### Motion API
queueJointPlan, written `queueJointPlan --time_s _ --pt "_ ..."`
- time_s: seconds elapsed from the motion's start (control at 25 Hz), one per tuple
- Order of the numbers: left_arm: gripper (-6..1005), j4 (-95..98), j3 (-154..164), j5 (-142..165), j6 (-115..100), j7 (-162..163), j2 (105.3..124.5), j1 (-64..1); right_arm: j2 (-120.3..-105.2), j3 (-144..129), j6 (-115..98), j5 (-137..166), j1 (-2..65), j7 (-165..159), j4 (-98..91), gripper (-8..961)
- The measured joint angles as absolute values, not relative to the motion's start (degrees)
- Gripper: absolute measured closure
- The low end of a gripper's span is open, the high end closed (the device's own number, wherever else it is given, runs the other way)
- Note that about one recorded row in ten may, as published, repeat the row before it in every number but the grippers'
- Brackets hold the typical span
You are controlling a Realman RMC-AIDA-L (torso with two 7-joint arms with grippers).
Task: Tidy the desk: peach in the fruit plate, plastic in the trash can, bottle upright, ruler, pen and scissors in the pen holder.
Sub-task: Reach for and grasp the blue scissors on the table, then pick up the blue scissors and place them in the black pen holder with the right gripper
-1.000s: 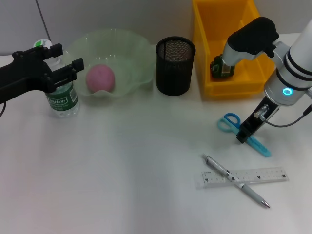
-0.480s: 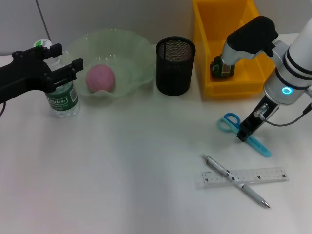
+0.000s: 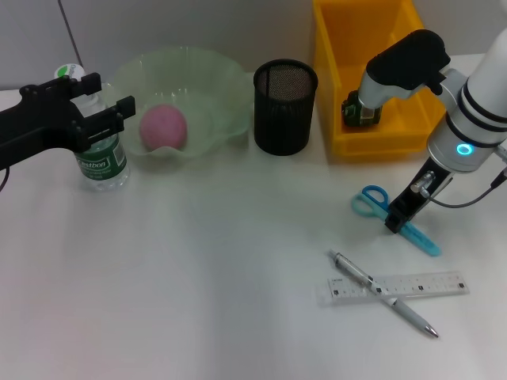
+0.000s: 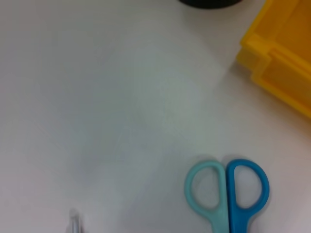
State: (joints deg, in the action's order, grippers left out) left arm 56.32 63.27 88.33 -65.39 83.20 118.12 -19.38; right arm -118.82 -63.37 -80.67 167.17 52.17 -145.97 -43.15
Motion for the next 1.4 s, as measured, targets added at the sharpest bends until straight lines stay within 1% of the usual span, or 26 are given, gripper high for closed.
queueJointPlan --time_s 0.8,1.2,1.4 --pt "336 56.24 63.28 88.16 -65.37 82.62 118.12 -19.28 -118.9 -63.17 -81.37 166.09 51.84 -145.75 -46.45 733" --pt "336 56.35 62.8 87.96 -65.47 82.61 118.13 -19.17 -119.12 -63.6 -84.18 157.28 51.76 -139.47 -50.68 735" --pt "336 56.34 62.77 87.95 -65.5 82.61 118.13 -19.18 -119.37 -66.02 -81.53 151.3 50.01 -136.31 -54.45 736"
